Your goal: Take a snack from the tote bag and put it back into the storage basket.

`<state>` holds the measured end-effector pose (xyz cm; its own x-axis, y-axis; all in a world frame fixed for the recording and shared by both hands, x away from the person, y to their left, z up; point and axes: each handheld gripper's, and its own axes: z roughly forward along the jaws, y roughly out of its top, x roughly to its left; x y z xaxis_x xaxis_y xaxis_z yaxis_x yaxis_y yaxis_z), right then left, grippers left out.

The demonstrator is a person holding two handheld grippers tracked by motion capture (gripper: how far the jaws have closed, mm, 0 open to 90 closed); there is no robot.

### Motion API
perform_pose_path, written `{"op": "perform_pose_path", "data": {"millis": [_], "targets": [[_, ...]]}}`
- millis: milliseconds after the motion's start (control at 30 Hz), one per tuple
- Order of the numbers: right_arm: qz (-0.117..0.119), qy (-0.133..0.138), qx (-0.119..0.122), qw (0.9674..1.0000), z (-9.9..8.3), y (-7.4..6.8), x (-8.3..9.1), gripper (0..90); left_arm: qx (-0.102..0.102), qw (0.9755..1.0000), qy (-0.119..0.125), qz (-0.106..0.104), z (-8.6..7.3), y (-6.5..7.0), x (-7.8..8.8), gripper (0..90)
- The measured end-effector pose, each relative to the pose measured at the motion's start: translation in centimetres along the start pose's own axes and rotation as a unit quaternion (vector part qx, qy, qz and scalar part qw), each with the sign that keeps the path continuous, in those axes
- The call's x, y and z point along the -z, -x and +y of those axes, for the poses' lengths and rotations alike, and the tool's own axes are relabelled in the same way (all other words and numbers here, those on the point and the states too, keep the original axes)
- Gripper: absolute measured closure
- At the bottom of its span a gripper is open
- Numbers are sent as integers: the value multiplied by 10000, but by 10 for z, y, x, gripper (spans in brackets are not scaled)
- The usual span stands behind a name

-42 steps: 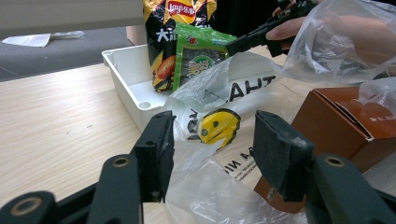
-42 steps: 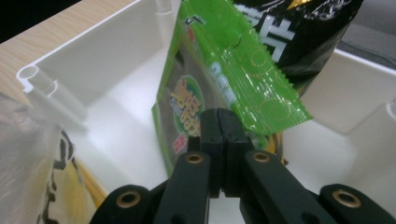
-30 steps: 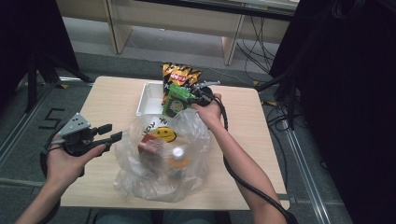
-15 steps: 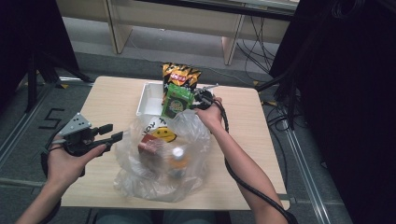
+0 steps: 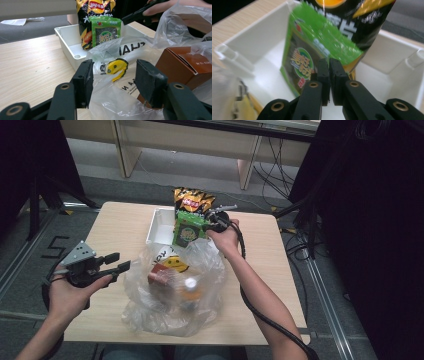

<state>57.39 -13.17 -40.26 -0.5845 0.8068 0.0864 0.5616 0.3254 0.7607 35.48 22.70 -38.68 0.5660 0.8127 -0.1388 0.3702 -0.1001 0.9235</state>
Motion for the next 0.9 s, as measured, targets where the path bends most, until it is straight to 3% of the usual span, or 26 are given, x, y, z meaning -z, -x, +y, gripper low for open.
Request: {"op": "perform_pose_path", "data": {"millis": [67,167,267,333,533,767,800,900], "targets": [[119,292,205,9993,2,-3,16,859,-29,10000,8,-24,0,0,1,488],[338,466,358,9977,1,-15,53,851,-48,10000,3,-63,1,2,1,507],[590,661,526,9947,-6,-25,78,851,-108,9999,-19,-134,3,7,0,539],[800,648,539,9932,-13,-32,96,850,-159,9997,-44,-176,4,10,-1,559],[1018,751,822,9885,-30,-53,139,855,-214,9992,-15,-326,11,20,-3,615],[1373,876,1140,9800,-42,-79,161,900,-330,9979,-190,-523,15,29,-9,703],[1478,852,1235,9776,-44,-83,161,900,-325,9977,-230,-547,13,30,-11,710],[1561,588,1354,9766,-55,-92,157,899,-330,9969,-386,-607,10,29,-15,716]]}}
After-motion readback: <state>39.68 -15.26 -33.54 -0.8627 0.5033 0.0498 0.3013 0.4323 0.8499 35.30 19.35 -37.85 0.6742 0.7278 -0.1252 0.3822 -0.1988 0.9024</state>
